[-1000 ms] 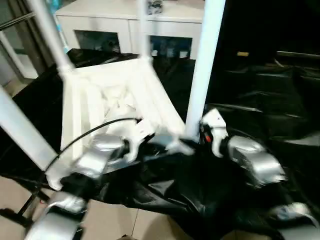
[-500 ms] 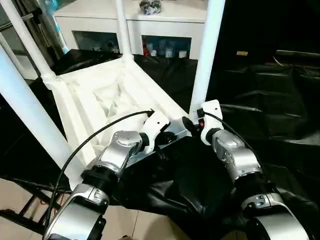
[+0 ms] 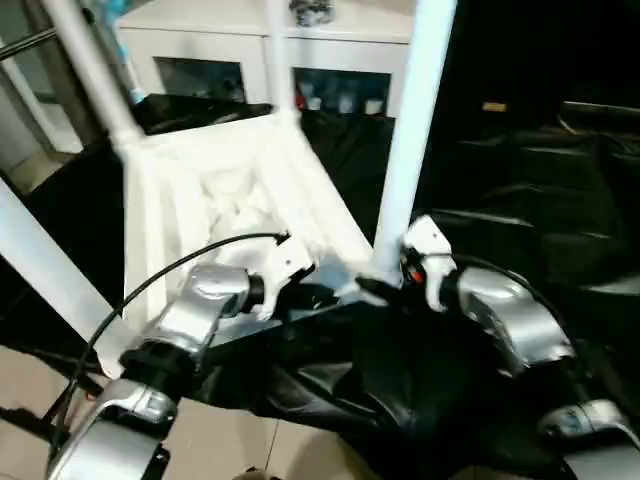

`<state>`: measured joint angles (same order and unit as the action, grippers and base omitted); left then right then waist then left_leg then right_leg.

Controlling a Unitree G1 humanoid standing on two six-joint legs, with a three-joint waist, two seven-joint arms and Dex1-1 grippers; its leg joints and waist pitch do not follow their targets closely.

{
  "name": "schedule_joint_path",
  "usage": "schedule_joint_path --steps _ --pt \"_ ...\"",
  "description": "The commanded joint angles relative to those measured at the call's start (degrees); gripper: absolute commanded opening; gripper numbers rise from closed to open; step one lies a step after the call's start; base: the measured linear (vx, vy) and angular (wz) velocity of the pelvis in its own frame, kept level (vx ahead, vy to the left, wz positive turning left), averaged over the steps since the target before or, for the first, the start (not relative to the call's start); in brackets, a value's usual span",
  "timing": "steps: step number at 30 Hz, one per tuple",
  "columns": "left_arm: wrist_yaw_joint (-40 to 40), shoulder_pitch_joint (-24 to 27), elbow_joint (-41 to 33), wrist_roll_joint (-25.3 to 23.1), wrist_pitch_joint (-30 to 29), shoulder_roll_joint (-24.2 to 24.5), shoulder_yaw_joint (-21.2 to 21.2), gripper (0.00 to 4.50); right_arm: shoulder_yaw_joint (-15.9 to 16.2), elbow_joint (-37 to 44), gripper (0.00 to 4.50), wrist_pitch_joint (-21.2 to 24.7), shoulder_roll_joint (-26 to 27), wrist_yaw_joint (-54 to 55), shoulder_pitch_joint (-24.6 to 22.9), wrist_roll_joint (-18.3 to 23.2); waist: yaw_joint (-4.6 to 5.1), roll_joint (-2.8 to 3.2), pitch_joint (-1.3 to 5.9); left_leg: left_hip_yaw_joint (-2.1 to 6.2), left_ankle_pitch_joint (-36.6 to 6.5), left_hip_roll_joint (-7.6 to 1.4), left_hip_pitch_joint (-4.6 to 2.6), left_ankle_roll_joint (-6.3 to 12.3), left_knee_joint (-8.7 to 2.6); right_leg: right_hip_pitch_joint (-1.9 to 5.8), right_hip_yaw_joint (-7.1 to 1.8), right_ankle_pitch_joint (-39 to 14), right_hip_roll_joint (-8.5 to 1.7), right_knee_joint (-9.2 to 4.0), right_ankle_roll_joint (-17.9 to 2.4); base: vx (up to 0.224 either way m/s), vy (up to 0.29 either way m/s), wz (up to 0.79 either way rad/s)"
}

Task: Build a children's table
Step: Rotate leg to tighten

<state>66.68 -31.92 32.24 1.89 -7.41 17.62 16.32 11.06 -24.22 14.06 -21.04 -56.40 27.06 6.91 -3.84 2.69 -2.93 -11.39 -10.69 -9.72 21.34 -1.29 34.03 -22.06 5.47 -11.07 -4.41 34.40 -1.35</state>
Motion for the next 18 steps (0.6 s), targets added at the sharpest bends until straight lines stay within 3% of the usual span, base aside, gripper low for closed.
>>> schedule_joint_path --steps 1,4,6,12,16,18 --pt "5.17 0.06 -3.37 1.77 0.27 -0.39 2.60 0.00 2.79 3.85 3.61 -0.38 -0.16 -4.81 -0.42 1.59 -0.17 -0.77 3.64 1.90 -10.65 -4.40 -0.88 3.48 -3.83 2.63 -3.72 -11.18 -5.18 -4.01 -12.36 0.000 0.000 0.00" --pt "7.19 0.48 -4.54 2.57 -0.26 0.27 2.68 0.00 3.62 4.70 3.61 -0.37 -1.17 -6.59 -0.96 1.28 -0.11 -0.72 3.60 1.85 -10.31 -4.32 -0.76 3.82 -3.74 2.47 -3.71 -11.16 -5.23 -4.00 -12.68 0.000 0.000 0.00" --pt "8.50 0.70 -4.96 3.04 -0.37 0.71 2.74 0.00 3.66 5.46 3.27 0.18 -1.30 -7.40 -1.38 1.59 -0.15 -0.66 3.53 1.87 -10.72 -4.26 -0.85 3.47 -3.79 2.42 -3.72 -13.01 -5.21 -4.31 -12.20 0.000 0.000 0.00" --pt "10.16 1.17 -5.78 3.50 -0.98 1.32 2.86 0.00 3.86 6.96 2.77 1.32 -1.32 -8.40 -2.09 2.25 -0.33 -0.68 3.68 1.88 -10.33 -4.29 -0.89 3.24 -3.77 2.43 -3.71 -11.55 -5.18 -4.09 -12.56 0.000 0.000 0.00" --pt "8.33 1.46 -5.50 2.96 -1.03 0.53 2.02 0.00 3.36 7.37 2.68 2.30 0.04 -7.08 -2.84 2.59 -0.49 -0.64 3.74 1.88 -9.62 -4.29 -0.86 3.45 -3.73 2.42 -3.67 -10.69 -5.12 -3.97 -12.58 0.000 0.000 0.00" --pt "5.66 0.99 -4.06 2.10 -0.69 -0.55 1.51 0.00 2.96 6.46 2.67 2.31 1.47 -4.41 -3.01 1.96 -0.39 -0.63 3.51 1.88 -10.59 -4.25 -0.89 3.02 -3.84 2.27 -3.69 -12.67 -5.13 -4.30 -12.17 0.000 0.000 0.00"
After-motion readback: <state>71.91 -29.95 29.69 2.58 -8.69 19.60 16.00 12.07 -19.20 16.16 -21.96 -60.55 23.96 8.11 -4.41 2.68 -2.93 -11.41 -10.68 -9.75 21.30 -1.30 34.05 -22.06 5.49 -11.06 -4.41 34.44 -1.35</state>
